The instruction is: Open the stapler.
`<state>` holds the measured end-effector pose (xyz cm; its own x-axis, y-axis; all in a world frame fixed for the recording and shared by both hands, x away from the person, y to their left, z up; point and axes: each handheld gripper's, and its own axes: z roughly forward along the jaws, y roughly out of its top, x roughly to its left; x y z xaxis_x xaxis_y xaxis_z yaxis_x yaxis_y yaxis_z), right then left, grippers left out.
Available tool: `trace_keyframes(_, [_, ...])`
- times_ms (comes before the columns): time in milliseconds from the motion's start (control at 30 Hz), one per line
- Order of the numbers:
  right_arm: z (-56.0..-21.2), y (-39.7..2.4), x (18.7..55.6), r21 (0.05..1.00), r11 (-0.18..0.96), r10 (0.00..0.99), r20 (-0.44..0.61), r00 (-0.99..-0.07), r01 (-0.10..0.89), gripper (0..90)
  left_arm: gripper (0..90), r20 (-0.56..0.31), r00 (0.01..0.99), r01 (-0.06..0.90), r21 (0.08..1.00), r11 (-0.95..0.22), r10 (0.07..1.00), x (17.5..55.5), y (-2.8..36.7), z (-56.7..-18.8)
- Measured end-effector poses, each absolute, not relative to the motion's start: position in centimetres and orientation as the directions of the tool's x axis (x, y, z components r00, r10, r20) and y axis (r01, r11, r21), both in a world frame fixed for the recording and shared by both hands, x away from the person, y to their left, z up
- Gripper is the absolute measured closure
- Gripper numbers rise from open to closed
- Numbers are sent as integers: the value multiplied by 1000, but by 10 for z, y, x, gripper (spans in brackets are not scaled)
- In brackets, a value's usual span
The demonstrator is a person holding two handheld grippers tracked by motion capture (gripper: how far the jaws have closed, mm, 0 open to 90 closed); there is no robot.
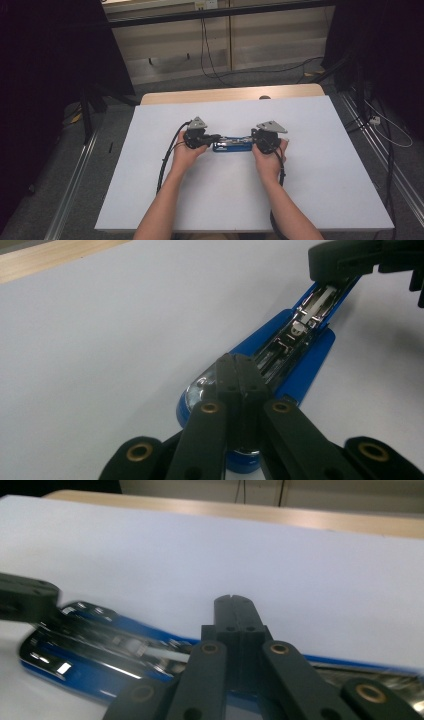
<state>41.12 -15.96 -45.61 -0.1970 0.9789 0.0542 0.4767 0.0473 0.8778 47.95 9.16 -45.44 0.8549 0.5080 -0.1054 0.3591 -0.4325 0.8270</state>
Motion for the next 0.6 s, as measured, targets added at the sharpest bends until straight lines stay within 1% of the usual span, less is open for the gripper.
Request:
trace_keyframes(67, [-460, -166, 409, 887, 25, 978, 73, -193, 461, 900, 900, -105, 855, 358, 828, -432, 508, 479, 91, -454])
trace_keyframes(200, [-457, -168, 409, 885, 60, 977, 43, -210, 462, 900, 900, -106, 853, 359, 830, -428, 510, 479, 91, -455])
trace_keyframes(400, [-456, -171, 409, 883, 79, 973, 32, -227, 463, 900, 900, -106, 852, 359, 831, -425, 512, 479, 92, -455])
trace_keyframes(600, [-454, -175, 410, 879, 94, 971, 23, -238, 468, 900, 900, -141, 844, 382, 835, -395, 518, 479, 93, -454])
